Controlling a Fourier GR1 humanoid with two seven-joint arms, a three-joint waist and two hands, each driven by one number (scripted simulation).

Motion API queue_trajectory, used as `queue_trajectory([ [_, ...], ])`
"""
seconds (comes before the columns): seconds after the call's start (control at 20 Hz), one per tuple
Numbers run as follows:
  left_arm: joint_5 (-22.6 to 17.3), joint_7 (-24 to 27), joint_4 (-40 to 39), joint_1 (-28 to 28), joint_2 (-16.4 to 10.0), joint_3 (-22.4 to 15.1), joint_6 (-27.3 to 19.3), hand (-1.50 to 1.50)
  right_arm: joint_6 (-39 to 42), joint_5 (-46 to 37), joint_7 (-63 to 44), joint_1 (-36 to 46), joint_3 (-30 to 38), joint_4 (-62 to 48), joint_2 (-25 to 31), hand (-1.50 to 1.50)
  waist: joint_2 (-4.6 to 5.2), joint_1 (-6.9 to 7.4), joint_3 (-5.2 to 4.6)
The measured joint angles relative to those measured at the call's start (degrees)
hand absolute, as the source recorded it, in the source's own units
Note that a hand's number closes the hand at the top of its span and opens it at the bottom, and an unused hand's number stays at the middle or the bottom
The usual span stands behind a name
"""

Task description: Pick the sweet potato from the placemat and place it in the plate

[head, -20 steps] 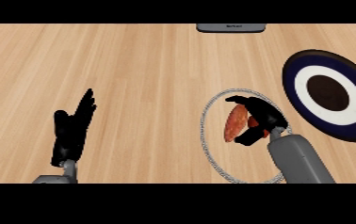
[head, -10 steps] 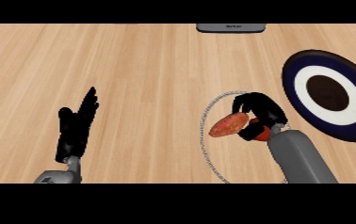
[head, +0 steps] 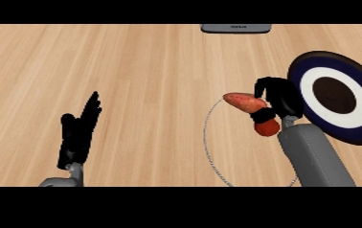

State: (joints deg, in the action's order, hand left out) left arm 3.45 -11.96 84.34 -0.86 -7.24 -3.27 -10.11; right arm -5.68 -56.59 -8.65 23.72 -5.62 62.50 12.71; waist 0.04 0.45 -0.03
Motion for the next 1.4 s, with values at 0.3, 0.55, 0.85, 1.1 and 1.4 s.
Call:
queue_trajectory([
  [0.3,-0.72,-1.06,0.03,-0.96,-0.80,1.24,0.94,0.00,-8.52,-7.27,-5.18,0.96,-0.25,2.72,0.01,1.50,-0.09,-0.30,0.02],
  [0.55,-0.17,-1.56,0.41,-0.71,-0.39,1.25,0.19,0.00,-14.48,-11.24,-9.89,0.45,1.58,10.93,1.07,1.50,-0.30,-0.93,0.00],
  [0.85,0.65,-0.82,0.12,-0.80,0.66,0.79,-0.09,0.00,-15.84,-12.79,-14.43,0.03,6.21,15.72,2.52,1.50,-0.16,-0.63,0.01],
  [1.1,0.79,-1.29,1.07,-0.22,0.00,1.39,0.78,0.00,-14.22,-9.74,-14.17,-0.15,11.53,16.50,5.75,1.50,-0.10,-0.45,0.02],
  [1.4,0.36,-0.56,0.72,0.01,0.09,2.16,1.89,0.00,-16.05,-6.00,-9.47,2.41,17.08,6.68,9.46,1.50,0.02,-0.17,0.05],
])
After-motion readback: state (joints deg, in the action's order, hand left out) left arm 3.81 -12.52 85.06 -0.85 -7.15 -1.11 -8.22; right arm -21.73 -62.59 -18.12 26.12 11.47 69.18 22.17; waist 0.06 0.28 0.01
